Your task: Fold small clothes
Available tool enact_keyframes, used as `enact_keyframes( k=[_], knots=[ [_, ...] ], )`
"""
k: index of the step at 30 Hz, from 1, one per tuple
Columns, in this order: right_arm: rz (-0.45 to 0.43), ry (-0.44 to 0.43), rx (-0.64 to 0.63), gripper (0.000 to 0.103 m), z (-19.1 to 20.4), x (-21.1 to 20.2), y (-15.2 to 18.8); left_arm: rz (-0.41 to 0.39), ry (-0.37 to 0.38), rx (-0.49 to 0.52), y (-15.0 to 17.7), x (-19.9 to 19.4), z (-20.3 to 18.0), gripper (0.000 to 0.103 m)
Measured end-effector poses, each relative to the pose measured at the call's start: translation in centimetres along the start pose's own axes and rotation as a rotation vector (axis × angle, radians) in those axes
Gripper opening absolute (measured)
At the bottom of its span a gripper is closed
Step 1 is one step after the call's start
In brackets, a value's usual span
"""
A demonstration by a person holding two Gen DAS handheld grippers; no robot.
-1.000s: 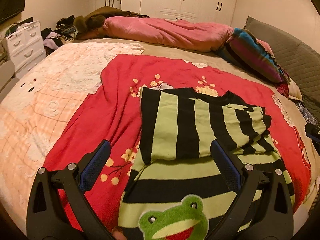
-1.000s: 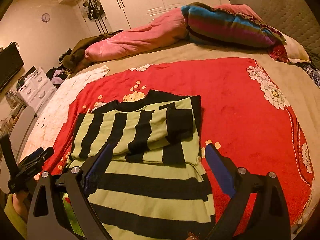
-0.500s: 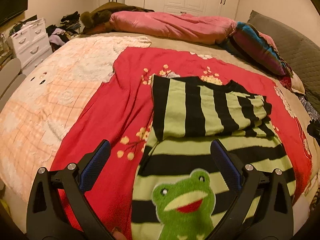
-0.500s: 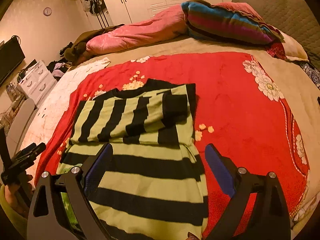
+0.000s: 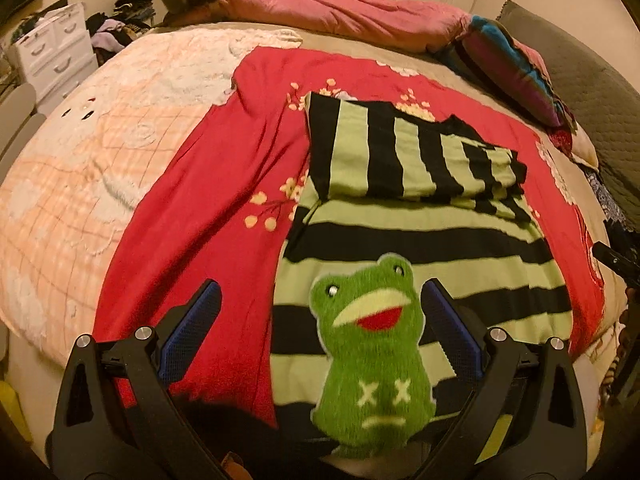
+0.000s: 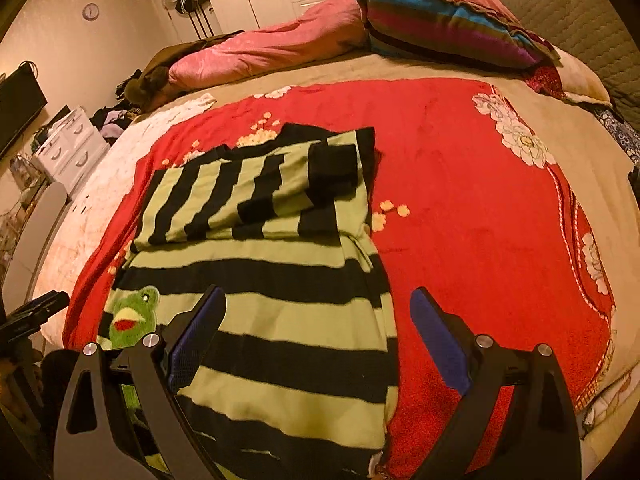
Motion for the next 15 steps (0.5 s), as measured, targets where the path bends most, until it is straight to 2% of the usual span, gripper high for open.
enact_keyframes(
  k=[9,15],
  knots=[
    [0.061,0.000,-0.003,0.093,-0.4,-0.2,2.9,0.082,-0.023,-0.042,1.9,0.0,1.5,0.094],
    [0.129,0.002,-0.007,0.093,-0.8,-0.3,6.1,0.151,-0.029,-0.041,3.2,1.3,1.5,0.094]
  ],
)
Point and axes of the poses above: each gripper's, at about its wrist camera, not at the fingertips, and x roughly the way its jaws point, z to its left, y to its underside, the point moved 9 cm from there along x, roughly the way its jaws point, and after that the axes turned 13 degrees about -z, right-handed, at the moved point
